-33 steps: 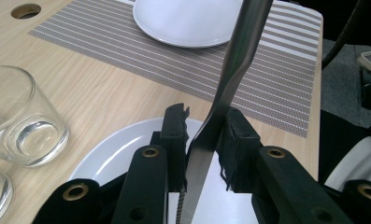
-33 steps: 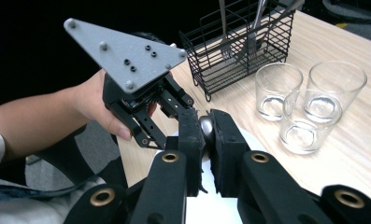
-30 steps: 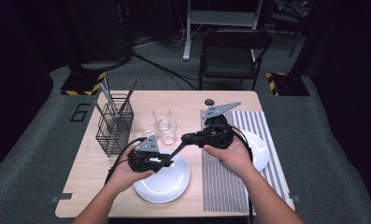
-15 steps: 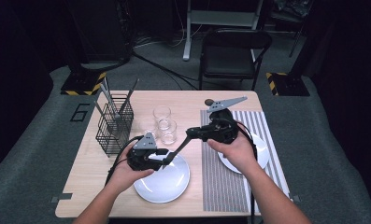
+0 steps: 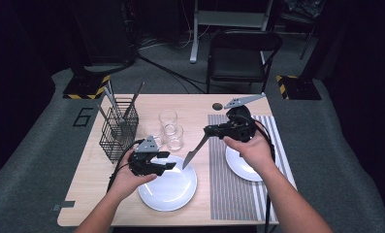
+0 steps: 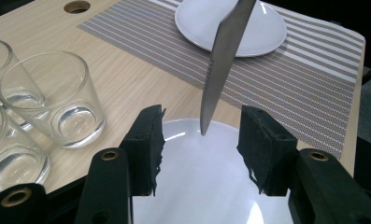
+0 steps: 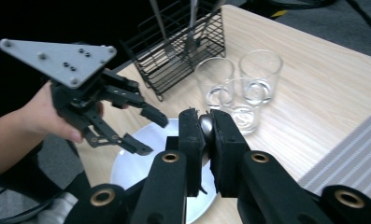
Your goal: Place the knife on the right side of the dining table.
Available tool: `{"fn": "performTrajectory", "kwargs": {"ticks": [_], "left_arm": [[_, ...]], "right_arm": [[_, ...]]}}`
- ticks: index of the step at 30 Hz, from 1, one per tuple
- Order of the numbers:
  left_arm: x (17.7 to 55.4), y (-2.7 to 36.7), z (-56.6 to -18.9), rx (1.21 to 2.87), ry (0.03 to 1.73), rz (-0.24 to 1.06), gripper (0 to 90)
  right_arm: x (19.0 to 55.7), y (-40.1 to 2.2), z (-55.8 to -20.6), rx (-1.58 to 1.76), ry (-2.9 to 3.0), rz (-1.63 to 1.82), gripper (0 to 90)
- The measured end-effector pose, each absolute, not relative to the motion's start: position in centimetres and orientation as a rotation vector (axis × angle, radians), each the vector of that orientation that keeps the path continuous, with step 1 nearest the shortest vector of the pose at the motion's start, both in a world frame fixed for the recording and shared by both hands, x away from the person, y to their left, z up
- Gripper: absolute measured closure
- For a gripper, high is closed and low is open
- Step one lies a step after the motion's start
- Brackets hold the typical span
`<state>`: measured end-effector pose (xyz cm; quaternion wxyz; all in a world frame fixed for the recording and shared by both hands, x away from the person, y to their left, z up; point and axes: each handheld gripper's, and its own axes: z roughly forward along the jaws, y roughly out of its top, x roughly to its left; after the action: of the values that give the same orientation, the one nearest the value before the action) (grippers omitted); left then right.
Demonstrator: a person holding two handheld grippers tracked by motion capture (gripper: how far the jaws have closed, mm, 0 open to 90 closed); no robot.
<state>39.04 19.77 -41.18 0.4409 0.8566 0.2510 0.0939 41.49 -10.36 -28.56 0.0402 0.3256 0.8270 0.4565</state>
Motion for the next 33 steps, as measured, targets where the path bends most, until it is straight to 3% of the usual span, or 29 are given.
{"fn": "performTrajectory", "kwargs": {"ticks": [33], "left_arm": [[38.5, 21.4, -41.5, 2.125, 0.693, 0.272, 47.6]], "right_arm": [[46.2, -14.2, -28.1, 1.207, 2.356, 1.27, 83.9]]}}
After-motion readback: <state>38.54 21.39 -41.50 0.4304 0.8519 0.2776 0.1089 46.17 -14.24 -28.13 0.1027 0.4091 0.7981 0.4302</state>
